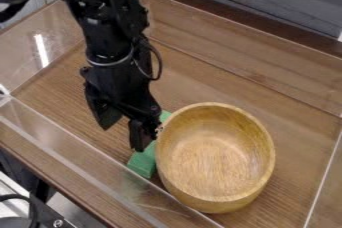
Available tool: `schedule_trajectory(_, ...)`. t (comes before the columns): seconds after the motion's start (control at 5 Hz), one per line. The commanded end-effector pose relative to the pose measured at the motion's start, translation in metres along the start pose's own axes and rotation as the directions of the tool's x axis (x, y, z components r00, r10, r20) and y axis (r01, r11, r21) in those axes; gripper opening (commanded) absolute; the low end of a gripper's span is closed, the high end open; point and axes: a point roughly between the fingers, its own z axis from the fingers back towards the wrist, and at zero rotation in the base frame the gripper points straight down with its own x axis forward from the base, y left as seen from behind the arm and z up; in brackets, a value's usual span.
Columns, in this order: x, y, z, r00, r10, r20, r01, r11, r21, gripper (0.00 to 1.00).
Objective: Put the green block in the brown bowl
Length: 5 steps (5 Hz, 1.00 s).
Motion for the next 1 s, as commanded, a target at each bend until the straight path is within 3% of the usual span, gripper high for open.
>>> schedule_trajectory(0.0, 0.0057, -0.0016, 0.0037, 1.000, -0.008, 0.026, 0.008, 1.000, -0.002, 1.00)
schedule_trajectory(0.8, 0.0054, -0.0026, -0.0006, 1.000, 0.001, 0.026, 0.000, 1.000, -0.025, 1.00)
